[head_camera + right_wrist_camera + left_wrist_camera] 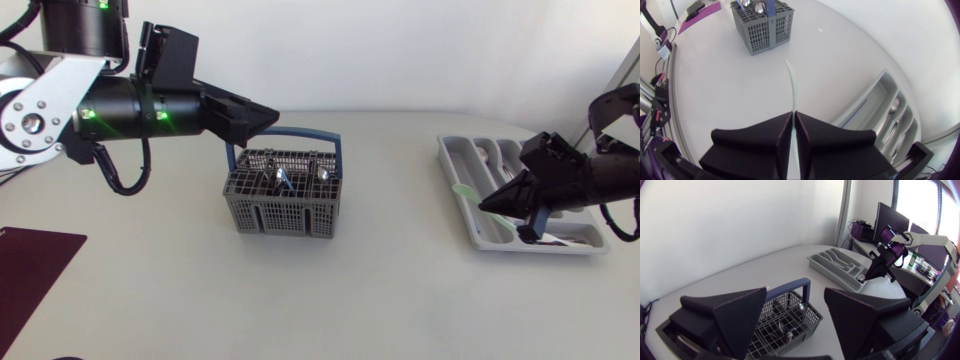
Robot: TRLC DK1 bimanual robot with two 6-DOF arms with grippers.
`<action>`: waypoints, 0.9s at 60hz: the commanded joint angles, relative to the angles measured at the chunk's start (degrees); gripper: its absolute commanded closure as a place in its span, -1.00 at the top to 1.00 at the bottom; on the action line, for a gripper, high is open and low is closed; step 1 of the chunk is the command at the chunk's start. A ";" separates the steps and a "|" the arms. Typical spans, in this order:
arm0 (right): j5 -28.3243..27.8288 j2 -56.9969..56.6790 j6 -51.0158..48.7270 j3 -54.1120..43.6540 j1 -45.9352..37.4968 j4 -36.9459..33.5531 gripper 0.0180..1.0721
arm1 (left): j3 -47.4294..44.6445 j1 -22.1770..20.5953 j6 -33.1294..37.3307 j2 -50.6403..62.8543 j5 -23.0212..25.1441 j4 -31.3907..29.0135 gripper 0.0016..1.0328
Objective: Transfer all utensils from the basket to the drawer tray.
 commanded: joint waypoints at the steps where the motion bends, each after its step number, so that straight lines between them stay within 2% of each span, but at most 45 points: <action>1: -0.62 2.67 -8.26 2.32 -4.22 -2.62 -0.79 | -1.99 -0.03 1.73 -1.69 0.17 -0.02 0.56; 11: -0.53 8.29 -18.54 7.07 -12.30 -6.05 -0.79 | -3.75 -0.21 3.67 -2.57 -0.18 -0.46 0.56; 27: 1.93 18.31 -30.32 12.96 -20.39 -5.87 -0.78 | -7.27 -1.26 6.83 -4.15 -2.11 -0.46 0.56; 35: 4.48 21.65 -34.10 13.22 -23.02 -2.27 -0.78 | -8.85 -2.76 8.06 -5.20 -4.31 -0.46 0.56; 49: 9.14 25.96 -37.79 12.17 -25.49 8.19 -0.78 | -10.43 -4.69 8.85 -6.35 -6.24 -0.46 0.56; 54: 10.37 27.01 -38.67 11.99 -25.66 9.51 -0.78 | -10.87 -5.83 9.03 -6.43 -7.39 -0.46 0.56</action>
